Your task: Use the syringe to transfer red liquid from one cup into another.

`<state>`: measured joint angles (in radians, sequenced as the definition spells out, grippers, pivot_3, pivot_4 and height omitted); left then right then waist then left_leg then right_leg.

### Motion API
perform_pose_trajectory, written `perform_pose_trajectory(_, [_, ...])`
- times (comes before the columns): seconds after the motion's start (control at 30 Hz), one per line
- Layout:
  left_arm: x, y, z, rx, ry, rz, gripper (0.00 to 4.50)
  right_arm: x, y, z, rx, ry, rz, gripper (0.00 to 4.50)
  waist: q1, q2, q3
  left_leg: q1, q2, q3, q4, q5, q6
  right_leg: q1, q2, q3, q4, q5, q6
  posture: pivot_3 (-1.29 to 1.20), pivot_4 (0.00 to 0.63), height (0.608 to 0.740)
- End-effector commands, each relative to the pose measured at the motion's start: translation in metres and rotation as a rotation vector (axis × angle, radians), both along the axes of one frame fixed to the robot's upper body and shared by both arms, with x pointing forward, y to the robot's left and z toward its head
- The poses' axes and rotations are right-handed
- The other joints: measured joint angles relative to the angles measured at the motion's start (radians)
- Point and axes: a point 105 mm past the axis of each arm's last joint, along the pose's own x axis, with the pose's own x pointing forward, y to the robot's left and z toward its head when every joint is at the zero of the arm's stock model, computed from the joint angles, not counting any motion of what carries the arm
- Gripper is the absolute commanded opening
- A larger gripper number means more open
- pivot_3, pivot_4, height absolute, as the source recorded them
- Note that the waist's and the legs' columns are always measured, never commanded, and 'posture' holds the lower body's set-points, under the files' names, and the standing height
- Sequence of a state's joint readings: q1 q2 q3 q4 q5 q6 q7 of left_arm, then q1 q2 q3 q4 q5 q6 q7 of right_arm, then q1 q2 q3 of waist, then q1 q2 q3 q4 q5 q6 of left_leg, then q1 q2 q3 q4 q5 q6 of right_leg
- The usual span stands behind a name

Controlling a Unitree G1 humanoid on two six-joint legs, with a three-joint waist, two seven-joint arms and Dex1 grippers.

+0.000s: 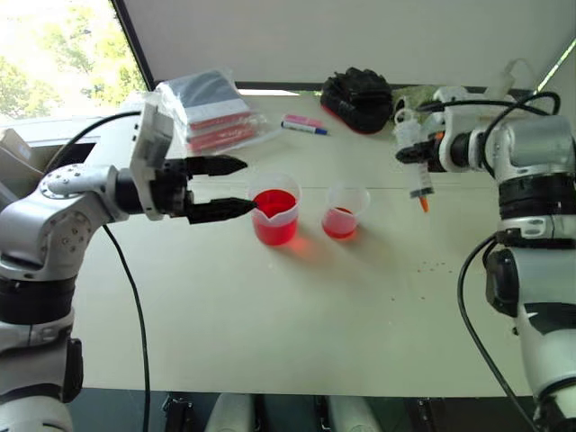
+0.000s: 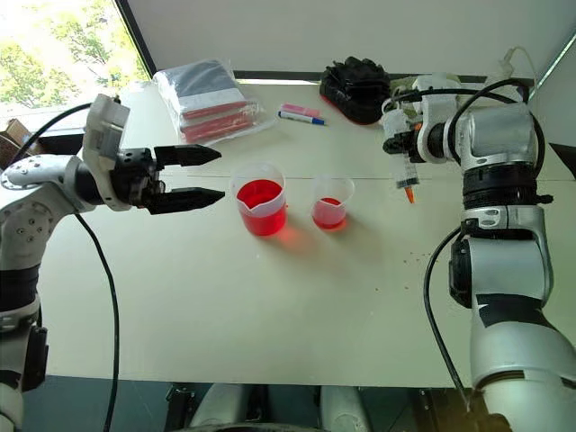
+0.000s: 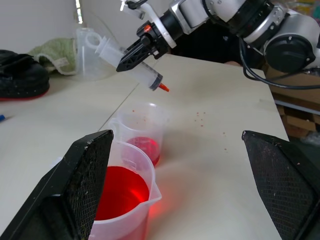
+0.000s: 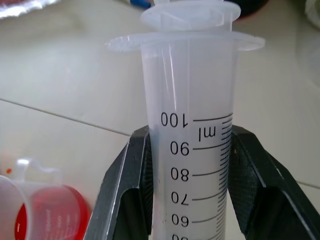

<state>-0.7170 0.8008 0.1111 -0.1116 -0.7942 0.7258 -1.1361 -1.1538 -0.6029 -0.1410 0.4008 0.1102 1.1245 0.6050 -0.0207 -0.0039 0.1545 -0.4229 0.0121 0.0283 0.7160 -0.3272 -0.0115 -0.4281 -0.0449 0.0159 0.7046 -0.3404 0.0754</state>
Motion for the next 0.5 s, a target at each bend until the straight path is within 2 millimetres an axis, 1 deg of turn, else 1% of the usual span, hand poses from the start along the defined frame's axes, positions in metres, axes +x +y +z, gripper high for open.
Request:
perform_pose_trajectory(0.03, [0.006, 0.005, 0.021, -0.039, -0.057, 0.000, 4.33, -0.018, 0.031, 0.061, 0.063, -0.336, 0.133, 1.40, -0.001, 0.000, 0.000, 0.000, 0.000, 0.000, 0.000, 0.000, 0.000, 0.000, 0.000, 0.000, 0.001, 0.000, 0.000, 0.00, 0.150, 0.711])
perform_pose_trajectory(0.1, [0.012, 0.006, 0.025, -0.038, -0.065, -0.001, 4.33, -0.036, 0.063, 0.079, 0.117, -0.468, 0.276, 1.40, -0.002, 0.000, 0.000, 0.000, 0.000, 0.000, 0.000, 0.000, 0.000, -0.001, 0.000, 0.000, 0.003, 0.000, 0.000, 0.00, 0.150, 0.711])
perform_pose_trajectory(0.13, [0.015, 0.007, 0.028, -0.038, -0.068, -0.004, 4.33, -0.048, 0.078, 0.090, 0.170, -0.558, 0.351, 1.40, -0.004, 0.000, 0.000, 0.000, 0.000, 0.000, 0.000, 0.000, 0.000, -0.001, 0.000, 0.000, 0.004, 0.000, 0.000, 0.00, 0.150, 0.711])
perform_pose_trajectory(0.17, [0.017, 0.007, 0.032, -0.039, -0.071, -0.005, 4.33, -0.060, 0.095, 0.093, 0.241, -0.597, 0.426, 1.40, -0.006, 0.000, 0.000, 0.000, 0.000, 0.000, 0.000, 0.000, 0.000, -0.001, 0.000, 0.000, 0.004, 0.000, 0.000, 0.00, 0.150, 0.711])
perform_pose_trajectory(0.23, [0.020, 0.008, 0.035, -0.021, -0.076, -0.017, 4.33, -0.079, 0.119, 0.096, 0.353, -0.651, 0.553, 1.40, -0.017, 0.000, 0.000, 0.000, 0.000, 0.000, 0.001, 0.000, 0.000, -0.002, 0.000, 0.000, 0.007, 0.000, 0.000, 0.00, 0.150, 0.711])
perform_pose_trajectory(0.33, [0.021, 0.011, 0.037, 0.013, -0.084, -0.021, 4.33, -0.093, 0.142, 0.095, 0.468, -0.679, 0.649, 1.40, -0.023, 0.000, 0.000, 0.000, -0.002, -0.002, 0.002, 0.000, 0.000, -0.002, -0.001, -0.001, 0.012, 0.000, 0.000, 0.00, 0.150, 0.711])
perform_pose_trajectory(0.4, [0.021, 0.015, 0.040, 0.023, -0.088, -0.015, 4.33, -0.098, 0.155, 0.089, 0.501, -0.674, 0.692, 1.40, -0.024, 0.000, 0.000, 0.001, -0.002, -0.001, 0.002, 0.000, 0.000, -0.002, -0.002, -0.001, 0.012, 0.000, 0.000, 0.00, 0.150, 0.711])
perform_pose_trajectory(0.5, [0.021, 0.021, 0.043, 0.043, -0.095, 0.003, 4.33, -0.100, 0.171, 0.070, 0.521, -0.673, 0.734, 1.40, -0.027, 0.000, 0.000, 0.001, -0.002, -0.002, 0.003, 0.000, -0.001, -0.002, -0.001, -0.001, 0.013, 0.000, 0.000, 0.00, 0.150, 0.711])
